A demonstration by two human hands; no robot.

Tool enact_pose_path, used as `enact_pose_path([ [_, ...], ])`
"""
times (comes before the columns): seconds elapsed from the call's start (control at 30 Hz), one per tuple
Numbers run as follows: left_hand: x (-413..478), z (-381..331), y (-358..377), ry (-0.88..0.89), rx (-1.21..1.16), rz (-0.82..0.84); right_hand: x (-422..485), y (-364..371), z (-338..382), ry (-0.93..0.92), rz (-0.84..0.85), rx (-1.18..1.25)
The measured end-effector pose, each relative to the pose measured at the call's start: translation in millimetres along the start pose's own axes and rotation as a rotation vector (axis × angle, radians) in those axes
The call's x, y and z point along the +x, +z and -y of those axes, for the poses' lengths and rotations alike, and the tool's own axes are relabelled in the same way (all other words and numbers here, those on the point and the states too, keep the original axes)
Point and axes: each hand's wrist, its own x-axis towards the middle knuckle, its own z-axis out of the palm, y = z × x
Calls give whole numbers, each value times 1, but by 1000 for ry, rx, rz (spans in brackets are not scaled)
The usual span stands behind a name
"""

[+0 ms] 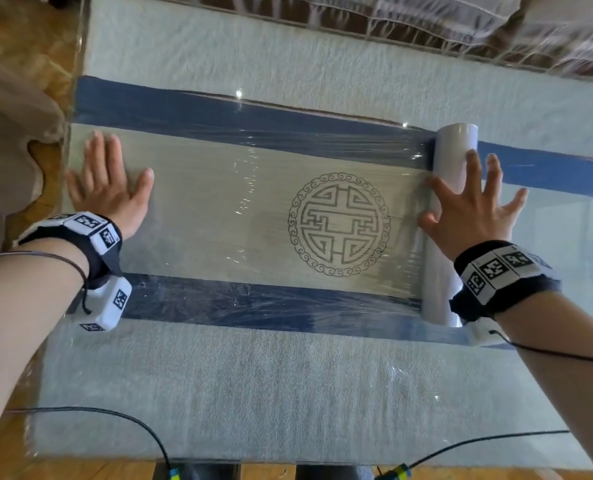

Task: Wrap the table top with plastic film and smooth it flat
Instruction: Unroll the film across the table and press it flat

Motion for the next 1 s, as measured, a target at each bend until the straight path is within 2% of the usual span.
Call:
enact_pose_path([
  [0.67,8,-19,7,35,-2,-26,-9,18,-66,233,122,62],
  [0.8,18,-34,-20,-109,-12,-52,-3,24,-29,253,176,199],
  [0.83,17,-48,-25,-81,-30,-104,-1,24,-16,252,168,233],
  [0.9,-2,-96,-18,86,-78,-141,-1,24,-1,237,141,235],
  [1.0,-55,-188,25,355,-124,-13,-10,31,7,99,60,103],
])
